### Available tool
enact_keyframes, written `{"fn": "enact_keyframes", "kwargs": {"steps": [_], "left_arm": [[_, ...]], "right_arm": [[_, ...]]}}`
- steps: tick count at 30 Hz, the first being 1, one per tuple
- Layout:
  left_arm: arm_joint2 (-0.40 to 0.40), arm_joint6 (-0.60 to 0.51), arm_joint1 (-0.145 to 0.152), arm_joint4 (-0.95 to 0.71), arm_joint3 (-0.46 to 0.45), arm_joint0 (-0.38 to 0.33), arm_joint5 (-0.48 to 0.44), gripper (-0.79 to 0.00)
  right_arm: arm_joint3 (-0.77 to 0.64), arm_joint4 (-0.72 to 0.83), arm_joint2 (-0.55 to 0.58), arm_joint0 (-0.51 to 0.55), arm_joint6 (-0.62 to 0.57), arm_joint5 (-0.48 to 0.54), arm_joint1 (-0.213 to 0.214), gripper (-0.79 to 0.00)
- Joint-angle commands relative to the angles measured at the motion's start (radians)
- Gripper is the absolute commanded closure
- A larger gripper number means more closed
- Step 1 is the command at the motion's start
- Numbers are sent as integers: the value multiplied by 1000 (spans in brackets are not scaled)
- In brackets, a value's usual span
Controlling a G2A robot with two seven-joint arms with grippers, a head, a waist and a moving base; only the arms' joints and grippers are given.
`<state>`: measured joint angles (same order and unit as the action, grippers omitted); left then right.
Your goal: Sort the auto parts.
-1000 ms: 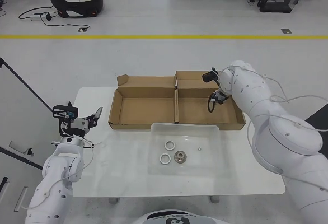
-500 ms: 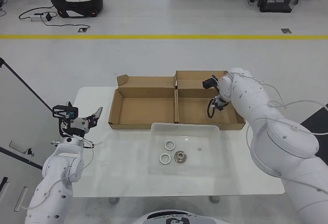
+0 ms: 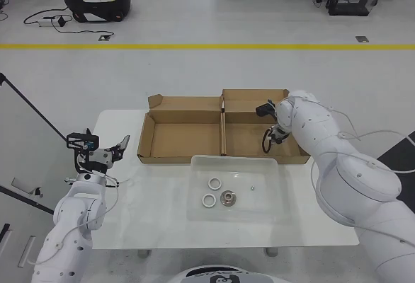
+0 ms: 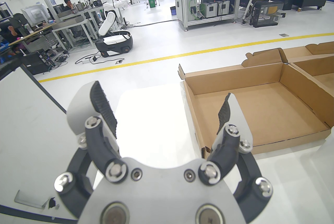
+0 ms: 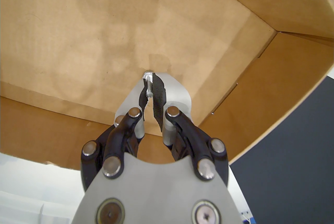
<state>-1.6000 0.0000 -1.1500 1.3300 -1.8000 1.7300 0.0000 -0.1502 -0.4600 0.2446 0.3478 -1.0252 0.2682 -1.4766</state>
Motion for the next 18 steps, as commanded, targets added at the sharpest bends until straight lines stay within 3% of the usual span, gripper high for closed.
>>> {"fn": "enact_keyframes", "kwargs": {"steps": [1,6,12,14,15,18], "left_arm": [[0,0,0,0,0,0,0,-785],[0,0,0,0,0,0,0,-785],[0,0,0,0,0,0,0,-785],[0,0,0,0,0,0,0,-785],[0,0,0,0,0,0,0,-785],[0,0,0,0,0,0,0,-785]], "right_arm": [[1,-3,3,1,0,0,0,-129],[1,-10,11,-2,-1,5,2,-326],[-3,-28,16,-11,1,14,4,-388],[-6,-39,16,-17,6,19,4,-526],[-8,-42,18,-22,9,22,5,-785],[-16,-54,21,-40,24,44,7,-785]]}}
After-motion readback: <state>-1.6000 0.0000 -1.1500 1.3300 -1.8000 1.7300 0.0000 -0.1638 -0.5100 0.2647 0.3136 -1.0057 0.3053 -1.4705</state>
